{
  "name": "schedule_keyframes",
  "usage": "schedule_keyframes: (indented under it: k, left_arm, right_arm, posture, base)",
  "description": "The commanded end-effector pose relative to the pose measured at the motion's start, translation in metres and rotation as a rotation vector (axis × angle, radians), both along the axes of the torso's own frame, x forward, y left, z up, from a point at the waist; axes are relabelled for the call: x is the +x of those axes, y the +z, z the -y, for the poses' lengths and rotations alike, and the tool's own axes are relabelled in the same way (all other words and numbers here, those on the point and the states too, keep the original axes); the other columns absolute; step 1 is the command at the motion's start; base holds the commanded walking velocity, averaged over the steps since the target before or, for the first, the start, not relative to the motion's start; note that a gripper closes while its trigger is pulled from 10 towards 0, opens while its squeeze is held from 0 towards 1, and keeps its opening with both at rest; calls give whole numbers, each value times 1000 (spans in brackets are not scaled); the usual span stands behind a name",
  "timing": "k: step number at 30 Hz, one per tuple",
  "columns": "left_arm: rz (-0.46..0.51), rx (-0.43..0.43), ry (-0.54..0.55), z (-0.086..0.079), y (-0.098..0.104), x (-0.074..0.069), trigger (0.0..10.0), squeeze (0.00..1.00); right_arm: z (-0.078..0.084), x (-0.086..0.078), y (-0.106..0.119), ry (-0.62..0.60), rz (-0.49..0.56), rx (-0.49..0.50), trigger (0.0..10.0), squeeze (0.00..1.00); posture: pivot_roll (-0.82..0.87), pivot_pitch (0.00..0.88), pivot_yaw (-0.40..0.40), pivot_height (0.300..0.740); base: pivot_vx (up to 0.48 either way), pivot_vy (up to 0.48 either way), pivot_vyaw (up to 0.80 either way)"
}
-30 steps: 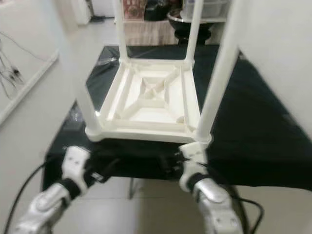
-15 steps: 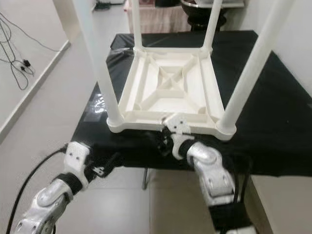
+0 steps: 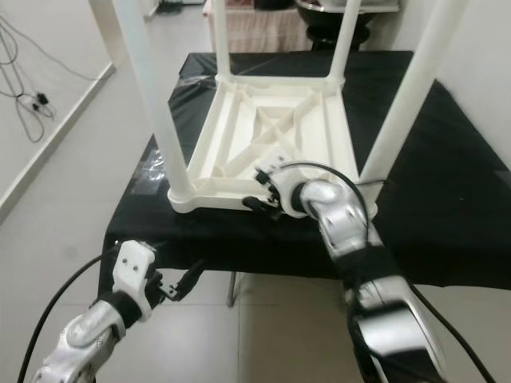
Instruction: Building children table
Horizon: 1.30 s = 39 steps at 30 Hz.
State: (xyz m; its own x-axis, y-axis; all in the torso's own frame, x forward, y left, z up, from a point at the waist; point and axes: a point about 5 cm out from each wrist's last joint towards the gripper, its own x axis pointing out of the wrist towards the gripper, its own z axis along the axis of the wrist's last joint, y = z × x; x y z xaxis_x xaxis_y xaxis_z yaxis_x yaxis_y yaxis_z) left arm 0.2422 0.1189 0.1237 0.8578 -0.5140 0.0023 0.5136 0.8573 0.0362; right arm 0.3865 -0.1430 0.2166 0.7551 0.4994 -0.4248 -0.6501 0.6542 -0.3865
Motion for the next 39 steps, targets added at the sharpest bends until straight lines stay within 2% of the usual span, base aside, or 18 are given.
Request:
schedule_keyframes:
  k: [1,4,9,10,14,21,25,26,32,36,39]
  left_arm:
    - [-8,5,6,-2,-2,-4,10000,0]
    - [-10,3,8,-1,-2,-6,10000,0]
    - [-12,1,9,-1,-2,-8,10000,0]
    - [-14,-1,10,-1,-2,-8,10000,0]
    - [-16,-4,10,-1,-1,-9,10000,0]
    - [-18,-5,9,-2,-1,-9,10000,0]
    - [-18,-4,9,-2,-1,-8,10000,0]
    - [-18,-4,11,-2,0,-8,10000,0]
    - [-17,-6,15,-2,0,-8,10000,0]
    - [-18,-9,17,-1,0,-8,10000,0]
    - [-18,-10,15,-1,0,-8,10000,0]
  right_arm:
    - [-2,2,-10,-18,-49,-27,10000,0]
    - [-4,5,-14,-9,-85,-98,10000,0]
    - [-4,6,-16,21,-86,-181,10000,0]
    - [1,9,-16,8,-58,-245,10000,0]
    - [6,15,-14,-62,6,-301,10000,0]
    - [4,25,2,-175,117,-242,10000,0]
    - [2,27,7,-177,147,-239,10000,0]
    - [-4,29,10,-180,176,-233,10000,0]
    - [-13,30,8,-181,207,-243,10000,0]
    - [-26,28,6,-151,199,-170,10000,0]
    - [-27,28,9,-158,200,-115,10000,0]
  posture:
    - [-28,141,5,740]
    - [-22,145,2,740]
    - [-19,153,2,740]
    - [-19,157,2,740]
    - [-20,163,5,740]
    - [-21,165,9,740]
    - [-21,165,8,740]
    - [-21,166,6,740]
    - [-20,167,6,740]
    - [-23,167,5,740]
    - [-26,167,3,740]
  base:
    - [0,0,0]
    - [0,0,0]
    - [0,0,0]
    - [0,0,0]
    - [0,0,0]
    - [0,0,0]
    - [0,0,0]
    - [0,0,0]
    - [0,0,0]
    - [0,0,0]
    - [0,0,0]
